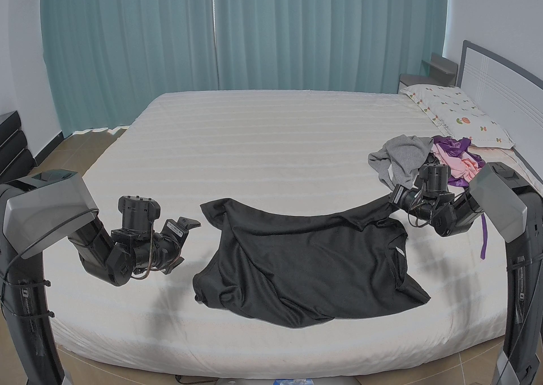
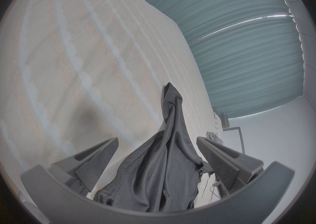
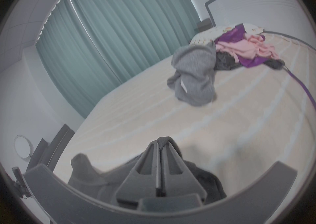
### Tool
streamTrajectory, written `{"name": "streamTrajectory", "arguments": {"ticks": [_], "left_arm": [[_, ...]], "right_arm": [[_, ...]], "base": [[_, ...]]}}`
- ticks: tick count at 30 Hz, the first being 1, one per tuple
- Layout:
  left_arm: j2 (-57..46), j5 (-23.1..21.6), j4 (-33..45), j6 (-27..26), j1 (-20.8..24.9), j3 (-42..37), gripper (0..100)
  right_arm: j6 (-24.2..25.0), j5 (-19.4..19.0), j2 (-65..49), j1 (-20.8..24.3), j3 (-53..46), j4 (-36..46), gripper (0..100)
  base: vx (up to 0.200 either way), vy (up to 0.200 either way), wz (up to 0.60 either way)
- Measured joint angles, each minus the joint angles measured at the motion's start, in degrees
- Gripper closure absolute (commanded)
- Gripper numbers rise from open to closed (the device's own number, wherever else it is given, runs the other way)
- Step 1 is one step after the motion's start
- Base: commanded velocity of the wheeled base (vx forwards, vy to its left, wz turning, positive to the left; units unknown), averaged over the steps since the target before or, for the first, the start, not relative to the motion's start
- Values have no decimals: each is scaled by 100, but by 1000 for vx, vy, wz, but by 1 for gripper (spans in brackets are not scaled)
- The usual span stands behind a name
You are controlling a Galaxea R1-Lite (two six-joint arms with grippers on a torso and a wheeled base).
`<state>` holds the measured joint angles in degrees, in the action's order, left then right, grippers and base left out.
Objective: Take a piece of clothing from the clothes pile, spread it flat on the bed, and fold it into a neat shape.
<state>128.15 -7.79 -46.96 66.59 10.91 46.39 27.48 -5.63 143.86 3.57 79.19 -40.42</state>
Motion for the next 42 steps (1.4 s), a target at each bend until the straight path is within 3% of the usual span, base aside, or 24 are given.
{"name": "streamTrajectory", "arguments": {"ticks": [11,12,18,24,35,42], "left_arm": [[0,0,-1,4,0,2,0],[0,0,-1,4,0,2,0],[0,2,-4,9,0,2,0],[0,0,-4,9,0,2,0],[-15,-94,-241,-16,0,-129,0],[-22,-154,-551,-44,-2,-317,0]], "right_arm": [[268,962,727,135,2086,-33,100],[277,1061,837,161,2291,-27,0],[273,1351,1406,296,2949,194,0],[297,1332,1432,191,2551,328,0],[519,435,219,-7,-157,-38,0],[1141,73,-828,76,-2167,-330,0]], "base": [[0,0,0],[0,0,0],[0,0,0],[0,0,0],[0,0,0],[0,0,0]]}}
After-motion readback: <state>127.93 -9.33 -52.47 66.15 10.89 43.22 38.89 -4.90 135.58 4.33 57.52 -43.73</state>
